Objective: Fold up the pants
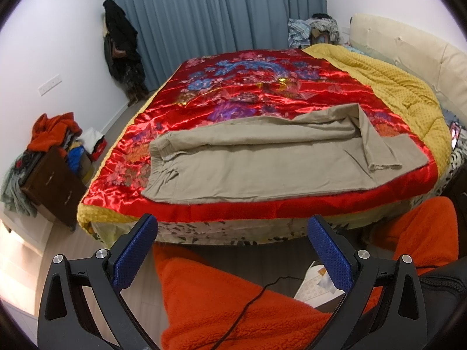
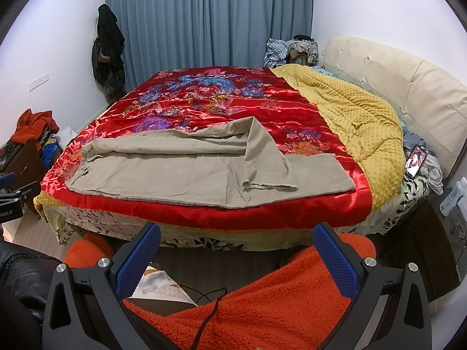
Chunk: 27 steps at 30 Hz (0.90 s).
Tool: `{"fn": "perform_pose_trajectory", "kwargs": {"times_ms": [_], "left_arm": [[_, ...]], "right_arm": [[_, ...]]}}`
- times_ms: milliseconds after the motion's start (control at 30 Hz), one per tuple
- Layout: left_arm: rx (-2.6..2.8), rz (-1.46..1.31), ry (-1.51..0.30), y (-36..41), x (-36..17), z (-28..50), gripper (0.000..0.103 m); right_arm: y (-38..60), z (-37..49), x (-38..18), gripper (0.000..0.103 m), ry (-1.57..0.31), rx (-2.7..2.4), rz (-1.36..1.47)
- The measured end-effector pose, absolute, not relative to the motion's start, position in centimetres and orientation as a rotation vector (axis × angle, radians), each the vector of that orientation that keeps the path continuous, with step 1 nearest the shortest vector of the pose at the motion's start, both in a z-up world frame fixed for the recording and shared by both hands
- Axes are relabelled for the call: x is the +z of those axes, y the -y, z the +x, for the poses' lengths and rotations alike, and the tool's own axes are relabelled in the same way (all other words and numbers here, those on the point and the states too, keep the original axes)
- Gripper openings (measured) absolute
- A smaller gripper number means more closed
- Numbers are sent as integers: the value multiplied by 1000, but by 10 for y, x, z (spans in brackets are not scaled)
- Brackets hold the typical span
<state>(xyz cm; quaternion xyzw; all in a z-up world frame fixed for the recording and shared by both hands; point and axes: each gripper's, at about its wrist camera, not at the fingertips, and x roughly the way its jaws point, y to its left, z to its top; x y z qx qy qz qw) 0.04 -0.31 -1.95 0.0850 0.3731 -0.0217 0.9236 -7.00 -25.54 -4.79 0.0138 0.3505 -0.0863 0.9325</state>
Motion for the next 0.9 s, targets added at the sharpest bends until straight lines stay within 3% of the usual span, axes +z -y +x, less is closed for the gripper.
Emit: {"fn": "perform_pose_trajectory", "kwargs": {"times_ms": [900], "left_arm": [[-29,198,-780,-1,-19,-1,102]], "right_arm": [[259,-63,-53,103,-747,-179,20]]}}
